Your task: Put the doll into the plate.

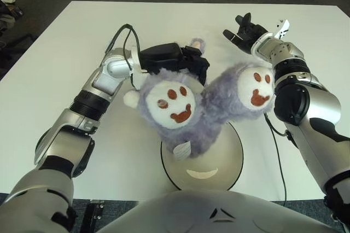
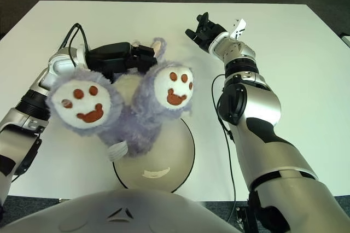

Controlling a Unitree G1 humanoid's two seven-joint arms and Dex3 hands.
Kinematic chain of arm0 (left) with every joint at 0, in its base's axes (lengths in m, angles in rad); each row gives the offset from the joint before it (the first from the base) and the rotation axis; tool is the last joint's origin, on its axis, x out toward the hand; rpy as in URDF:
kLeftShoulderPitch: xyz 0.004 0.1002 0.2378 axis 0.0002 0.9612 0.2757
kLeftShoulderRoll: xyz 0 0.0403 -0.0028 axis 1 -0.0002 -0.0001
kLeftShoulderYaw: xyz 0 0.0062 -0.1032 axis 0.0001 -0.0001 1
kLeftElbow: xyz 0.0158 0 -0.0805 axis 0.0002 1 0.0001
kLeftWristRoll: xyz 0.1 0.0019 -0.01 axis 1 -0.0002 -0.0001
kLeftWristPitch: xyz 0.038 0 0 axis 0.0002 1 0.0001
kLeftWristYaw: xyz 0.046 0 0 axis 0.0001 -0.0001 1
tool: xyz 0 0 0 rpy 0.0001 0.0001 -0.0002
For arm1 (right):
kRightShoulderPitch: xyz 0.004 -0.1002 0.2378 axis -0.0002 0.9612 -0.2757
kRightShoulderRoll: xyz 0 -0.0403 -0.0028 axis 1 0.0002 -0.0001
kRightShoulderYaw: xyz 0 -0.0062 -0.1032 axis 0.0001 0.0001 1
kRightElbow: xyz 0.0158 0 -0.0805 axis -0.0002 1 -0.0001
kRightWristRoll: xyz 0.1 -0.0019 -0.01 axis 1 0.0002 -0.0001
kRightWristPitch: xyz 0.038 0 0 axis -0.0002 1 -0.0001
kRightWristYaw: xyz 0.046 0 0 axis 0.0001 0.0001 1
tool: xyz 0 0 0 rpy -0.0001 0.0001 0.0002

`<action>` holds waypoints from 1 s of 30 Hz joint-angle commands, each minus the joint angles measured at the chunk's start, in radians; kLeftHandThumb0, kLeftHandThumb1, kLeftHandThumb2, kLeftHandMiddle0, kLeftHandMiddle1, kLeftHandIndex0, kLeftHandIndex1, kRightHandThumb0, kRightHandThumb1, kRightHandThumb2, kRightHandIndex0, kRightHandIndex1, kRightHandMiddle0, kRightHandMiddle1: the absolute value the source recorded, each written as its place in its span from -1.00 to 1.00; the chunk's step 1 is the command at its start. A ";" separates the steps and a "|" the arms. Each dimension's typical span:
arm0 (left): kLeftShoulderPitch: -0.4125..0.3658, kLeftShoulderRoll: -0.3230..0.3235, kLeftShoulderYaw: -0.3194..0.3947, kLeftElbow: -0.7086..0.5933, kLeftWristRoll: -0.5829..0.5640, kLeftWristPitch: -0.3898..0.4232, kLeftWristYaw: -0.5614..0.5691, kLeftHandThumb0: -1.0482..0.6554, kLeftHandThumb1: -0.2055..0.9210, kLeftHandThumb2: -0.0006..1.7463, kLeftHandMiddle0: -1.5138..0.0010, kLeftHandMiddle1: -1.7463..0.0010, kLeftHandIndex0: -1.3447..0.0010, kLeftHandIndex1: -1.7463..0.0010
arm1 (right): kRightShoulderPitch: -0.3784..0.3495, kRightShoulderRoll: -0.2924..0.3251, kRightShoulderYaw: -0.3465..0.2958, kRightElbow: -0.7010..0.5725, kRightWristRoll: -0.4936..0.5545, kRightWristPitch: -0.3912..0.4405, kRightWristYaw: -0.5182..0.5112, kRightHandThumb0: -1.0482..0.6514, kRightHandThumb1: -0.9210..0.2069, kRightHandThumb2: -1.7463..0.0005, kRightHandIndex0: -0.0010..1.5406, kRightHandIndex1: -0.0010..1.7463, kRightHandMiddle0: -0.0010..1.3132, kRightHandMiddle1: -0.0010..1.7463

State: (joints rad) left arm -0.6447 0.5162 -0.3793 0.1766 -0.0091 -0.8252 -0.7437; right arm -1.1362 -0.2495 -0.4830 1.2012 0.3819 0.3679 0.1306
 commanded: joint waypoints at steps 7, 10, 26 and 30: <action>0.074 0.085 0.043 -0.202 0.024 0.217 -0.061 0.23 -0.54 0.75 0.00 -1.00 -0.16 -0.67 | -0.011 -0.002 -0.012 -0.005 0.017 0.005 -0.009 0.37 0.40 -0.71 -0.70 0.41 -0.74 0.63; 0.080 0.097 0.042 -0.230 0.013 0.243 -0.088 0.22 -0.45 0.65 0.04 -1.00 -0.17 -0.57 | -0.012 -0.001 -0.012 -0.005 0.016 0.003 -0.011 0.37 0.40 -0.71 -0.71 0.41 -0.74 0.63; 0.079 0.083 0.006 -0.287 0.025 0.315 -0.197 0.22 -0.16 0.46 0.18 -1.00 0.02 -0.60 | -0.012 0.001 0.001 -0.009 0.007 0.001 -0.011 0.36 0.42 -0.70 -0.73 0.41 -0.75 0.63; 0.089 0.056 0.012 -0.260 0.013 0.236 -0.183 0.22 -0.18 0.47 0.17 -1.00 0.01 -0.60 | -0.011 0.003 0.000 -0.011 0.009 -0.005 -0.014 0.36 0.42 -0.70 -0.74 0.42 -0.76 0.63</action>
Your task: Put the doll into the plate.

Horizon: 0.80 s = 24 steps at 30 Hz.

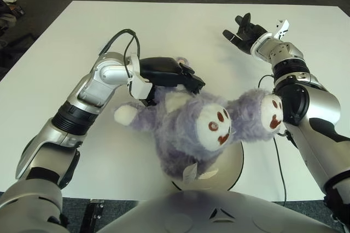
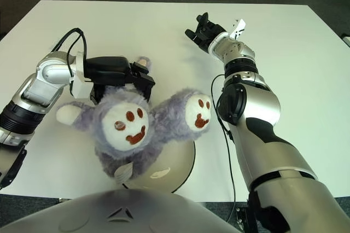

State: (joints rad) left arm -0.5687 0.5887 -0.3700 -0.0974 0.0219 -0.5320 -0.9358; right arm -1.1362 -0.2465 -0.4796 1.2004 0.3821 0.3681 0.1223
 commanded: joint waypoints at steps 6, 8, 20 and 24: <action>-0.001 -0.030 0.001 0.055 -0.008 -0.159 0.002 0.23 -0.25 0.54 0.18 -1.00 0.00 -0.69 | -0.012 0.002 -0.013 -0.009 0.019 -0.002 -0.014 0.37 0.43 -0.71 -0.76 0.38 -0.78 0.63; -0.016 -0.037 0.000 0.082 0.005 -0.240 0.010 0.23 -0.25 0.60 0.25 -1.00 0.06 -0.86 | -0.013 0.003 -0.016 -0.009 0.021 0.000 -0.020 0.37 0.43 -0.71 -0.76 0.38 -0.78 0.63; -0.029 -0.072 -0.008 0.152 -0.031 -0.358 0.029 0.23 -0.25 0.57 0.23 -0.75 -0.01 -1.00 | -0.015 0.001 -0.012 -0.010 0.015 0.005 -0.012 0.35 0.42 -0.70 -0.72 0.42 -0.78 0.64; -0.032 -0.069 -0.017 0.146 -0.058 -0.337 0.012 0.23 -0.18 0.51 0.27 -0.73 0.02 -1.00 | -0.017 0.000 -0.012 -0.008 0.016 0.009 -0.012 0.35 0.44 -0.69 -0.73 0.43 -0.79 0.63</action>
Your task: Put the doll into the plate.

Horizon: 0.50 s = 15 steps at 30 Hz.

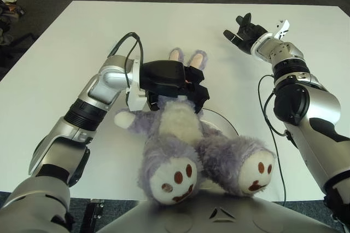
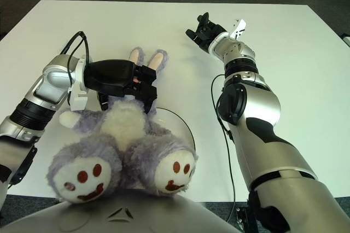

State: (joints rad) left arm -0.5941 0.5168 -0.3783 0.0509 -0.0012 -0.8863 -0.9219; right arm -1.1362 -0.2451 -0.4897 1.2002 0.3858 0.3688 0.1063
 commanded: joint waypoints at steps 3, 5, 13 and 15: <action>-0.015 0.004 -0.019 -0.004 -0.052 0.028 -0.015 0.23 -0.08 0.49 0.35 -0.91 0.20 -1.00 | -0.017 -0.002 0.000 -0.008 0.010 0.009 0.004 0.35 0.45 -0.69 -0.75 0.42 -0.80 0.62; -0.031 0.004 -0.025 0.000 -0.059 0.019 -0.024 0.23 -0.03 0.46 0.38 -0.95 0.26 -1.00 | -0.017 -0.003 0.002 -0.008 0.009 0.007 0.006 0.35 0.45 -0.69 -0.75 0.43 -0.81 0.62; -0.048 0.000 -0.030 0.010 -0.061 -0.006 -0.032 0.23 0.16 0.33 0.49 -0.99 0.40 -1.00 | -0.014 -0.001 -0.003 -0.011 0.016 0.003 0.001 0.35 0.44 -0.70 -0.75 0.42 -0.80 0.63; -0.054 -0.001 -0.031 0.010 -0.059 -0.003 -0.032 0.05 0.17 0.32 0.67 -0.91 0.36 -1.00 | -0.015 -0.001 -0.005 -0.011 0.017 0.005 -0.001 0.36 0.44 -0.70 -0.76 0.40 -0.81 0.63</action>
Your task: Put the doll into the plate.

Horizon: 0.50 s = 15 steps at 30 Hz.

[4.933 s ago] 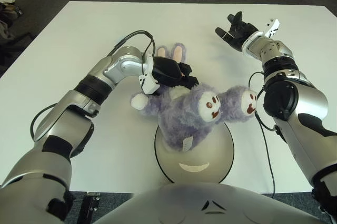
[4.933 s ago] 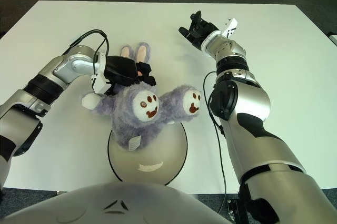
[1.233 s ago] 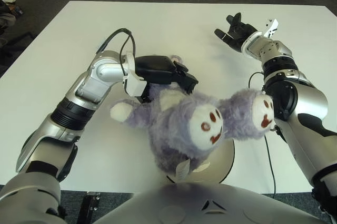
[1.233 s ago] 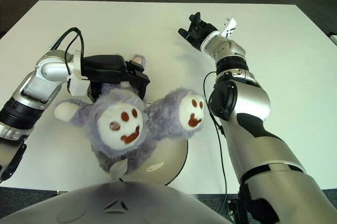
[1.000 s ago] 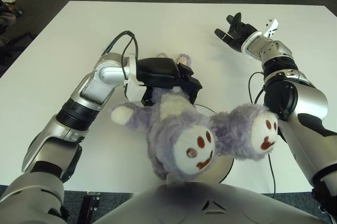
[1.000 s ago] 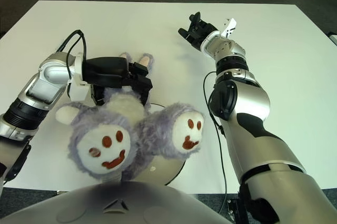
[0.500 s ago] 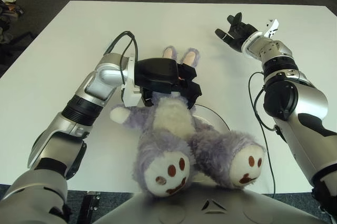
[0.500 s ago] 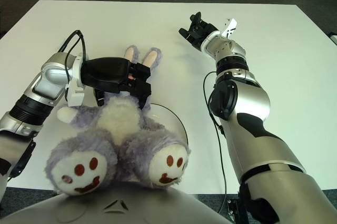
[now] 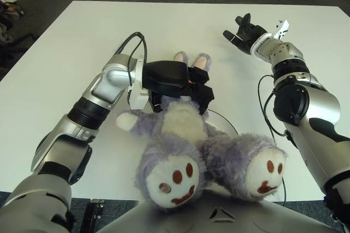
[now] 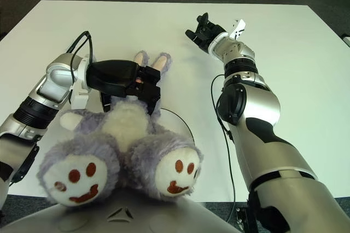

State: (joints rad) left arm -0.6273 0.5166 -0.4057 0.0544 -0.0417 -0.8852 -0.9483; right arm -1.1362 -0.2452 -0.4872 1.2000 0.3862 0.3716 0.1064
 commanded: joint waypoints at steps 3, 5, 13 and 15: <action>-0.034 0.006 -0.008 0.009 -0.013 -0.009 -0.014 -0.14 0.28 0.21 0.89 -0.75 0.38 -1.00 | -0.016 -0.001 -0.009 -0.010 0.017 0.005 -0.004 0.36 0.44 -0.70 -0.76 0.39 -0.81 0.63; -0.041 0.010 -0.009 0.012 -0.006 -0.023 -0.018 0.01 0.07 0.30 0.94 -0.64 0.61 -0.96 | -0.017 -0.001 -0.009 -0.009 0.017 0.007 -0.004 0.37 0.43 -0.71 -0.75 0.39 -0.81 0.63; -0.050 0.015 0.011 0.004 0.071 -0.042 0.012 0.31 -0.37 0.54 1.00 -0.20 0.98 -0.45 | -0.016 -0.002 -0.004 -0.010 0.012 0.009 -0.001 0.36 0.44 -0.70 -0.76 0.41 -0.79 0.64; -0.044 0.013 0.018 -0.004 0.080 -0.033 0.023 0.32 -0.36 0.54 1.00 -0.10 0.99 -0.33 | -0.016 -0.002 -0.004 -0.009 0.011 0.008 -0.004 0.36 0.45 -0.70 -0.78 0.40 -0.80 0.64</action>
State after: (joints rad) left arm -0.6614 0.5221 -0.4059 0.0647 0.0199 -0.9266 -0.9508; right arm -1.1362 -0.2453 -0.4895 1.2000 0.3872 0.3753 0.1055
